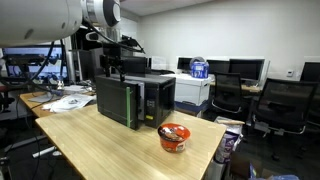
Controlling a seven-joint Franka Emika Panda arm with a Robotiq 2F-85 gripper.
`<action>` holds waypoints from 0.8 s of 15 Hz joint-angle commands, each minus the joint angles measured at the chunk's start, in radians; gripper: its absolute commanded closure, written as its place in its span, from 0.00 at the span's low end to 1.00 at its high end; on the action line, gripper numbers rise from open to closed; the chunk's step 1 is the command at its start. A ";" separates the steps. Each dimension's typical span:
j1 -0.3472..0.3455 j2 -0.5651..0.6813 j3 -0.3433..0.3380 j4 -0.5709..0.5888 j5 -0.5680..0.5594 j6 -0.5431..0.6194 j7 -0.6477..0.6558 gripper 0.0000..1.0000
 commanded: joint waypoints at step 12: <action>0.021 0.003 -0.033 0.106 -0.002 0.050 0.000 0.00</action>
